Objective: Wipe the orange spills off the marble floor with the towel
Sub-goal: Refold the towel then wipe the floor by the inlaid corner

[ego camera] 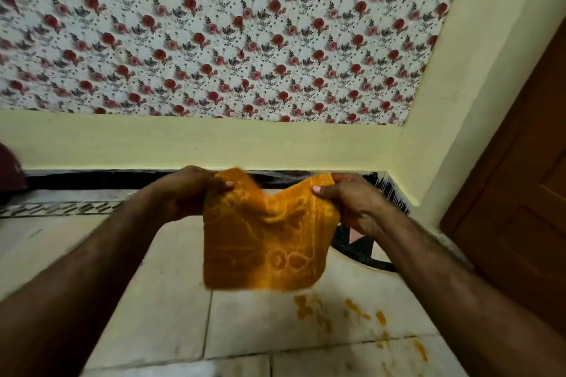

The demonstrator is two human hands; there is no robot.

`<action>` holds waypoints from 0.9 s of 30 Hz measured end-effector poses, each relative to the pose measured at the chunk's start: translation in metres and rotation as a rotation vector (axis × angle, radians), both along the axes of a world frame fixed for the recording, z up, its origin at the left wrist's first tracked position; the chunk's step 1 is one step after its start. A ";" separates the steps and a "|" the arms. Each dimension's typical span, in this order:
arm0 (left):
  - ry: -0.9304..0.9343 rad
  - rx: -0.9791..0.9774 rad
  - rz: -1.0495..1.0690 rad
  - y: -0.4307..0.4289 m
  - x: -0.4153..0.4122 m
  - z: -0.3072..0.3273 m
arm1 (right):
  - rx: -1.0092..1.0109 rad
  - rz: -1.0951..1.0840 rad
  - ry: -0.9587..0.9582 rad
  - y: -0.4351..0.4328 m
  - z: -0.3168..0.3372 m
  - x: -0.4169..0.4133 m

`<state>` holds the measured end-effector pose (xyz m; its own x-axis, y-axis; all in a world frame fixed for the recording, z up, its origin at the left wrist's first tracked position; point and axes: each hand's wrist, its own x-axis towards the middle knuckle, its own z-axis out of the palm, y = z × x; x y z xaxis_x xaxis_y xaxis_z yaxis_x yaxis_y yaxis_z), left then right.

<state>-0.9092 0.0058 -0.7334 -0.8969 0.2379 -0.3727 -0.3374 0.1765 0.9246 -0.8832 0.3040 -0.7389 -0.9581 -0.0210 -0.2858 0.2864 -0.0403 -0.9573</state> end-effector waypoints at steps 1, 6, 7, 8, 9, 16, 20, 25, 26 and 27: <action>0.017 0.067 0.048 -0.001 -0.001 0.000 | -0.053 -0.030 0.015 0.005 0.000 -0.003; 0.053 0.069 0.074 -0.007 -0.004 -0.011 | 0.048 0.027 0.044 0.012 -0.005 -0.009; 0.060 0.059 0.122 -0.007 -0.004 -0.012 | 0.082 -0.010 0.041 0.010 -0.004 -0.010; 0.073 0.089 0.182 -0.008 -0.004 -0.013 | 0.078 -0.057 0.033 0.010 -0.003 -0.010; 0.087 0.148 0.220 -0.009 -0.004 -0.013 | 0.047 -0.102 0.021 0.010 -0.001 -0.010; 0.153 0.155 0.101 -0.003 0.000 -0.015 | 0.039 -0.039 0.071 0.022 0.008 -0.009; 0.120 0.128 0.102 -0.004 0.000 -0.026 | -0.040 -0.079 0.160 0.025 0.012 -0.014; 0.163 0.100 0.094 0.004 0.001 -0.029 | -0.056 -0.119 0.203 0.031 0.015 -0.015; 0.162 0.130 0.111 0.003 -0.001 -0.028 | -0.048 -0.104 0.199 0.032 0.014 -0.013; 0.163 0.157 0.122 0.001 -0.003 -0.026 | -0.024 -0.086 0.195 0.033 0.014 -0.011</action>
<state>-0.9125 0.0066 -0.7596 -0.9678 0.1679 -0.1876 -0.1913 -0.0061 0.9815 -0.8943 0.3368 -0.7244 -0.9937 0.0589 -0.0951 0.0903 -0.0800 -0.9927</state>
